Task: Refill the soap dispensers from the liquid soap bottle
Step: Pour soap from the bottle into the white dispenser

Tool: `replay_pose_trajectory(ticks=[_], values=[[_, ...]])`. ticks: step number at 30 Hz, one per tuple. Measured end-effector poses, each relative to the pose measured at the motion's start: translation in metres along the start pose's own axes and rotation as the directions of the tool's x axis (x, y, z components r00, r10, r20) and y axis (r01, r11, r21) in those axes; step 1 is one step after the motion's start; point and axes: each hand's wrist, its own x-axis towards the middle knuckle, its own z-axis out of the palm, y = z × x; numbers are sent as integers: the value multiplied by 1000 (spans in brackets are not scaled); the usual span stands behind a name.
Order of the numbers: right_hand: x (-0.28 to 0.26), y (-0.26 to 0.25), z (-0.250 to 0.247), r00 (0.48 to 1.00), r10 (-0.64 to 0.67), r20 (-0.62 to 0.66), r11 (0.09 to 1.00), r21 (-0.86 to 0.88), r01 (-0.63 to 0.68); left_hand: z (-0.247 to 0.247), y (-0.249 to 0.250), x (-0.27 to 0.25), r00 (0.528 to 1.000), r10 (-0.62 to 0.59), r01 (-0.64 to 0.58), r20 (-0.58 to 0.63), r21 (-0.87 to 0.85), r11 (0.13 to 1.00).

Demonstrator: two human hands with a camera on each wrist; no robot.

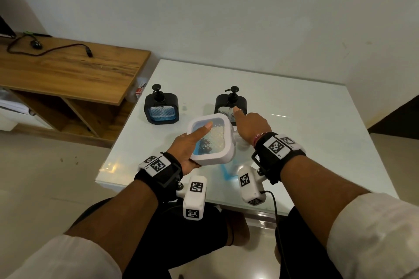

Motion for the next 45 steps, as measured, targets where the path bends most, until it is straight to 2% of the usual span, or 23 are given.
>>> replay_pose_trajectory(ticks=[6,12,21,26,35,40,45], values=[[0,-4,-1,999,-49,3,999,6,49,-1,0,-2,1000,12,-12,14,-15,1000],[1,-1,1,1000,9,29,1000,6,-9,0,0,-1,1000,7,-7,6,1,1000],[-1,-3,1,998,-38,41,998,48,36,-2,-1,0,1000,7,-7,0,-19,1000],[1,2,3,999,23,49,999,26,-25,-1,-2,1,1000,-2,2,9,-5,1000],[0,-1,3,997,-23,69,994,104,16,-2,-3,1,1000,9,-9,14,5,1000],[2,5,4,997,26,71,999,41,-29,-1,-2,1,1000,-1,1,25,14,1000],[2,5,4,998,-15,59,998,61,11,0,-3,-2,1000,3,-3,16,14,1000]])
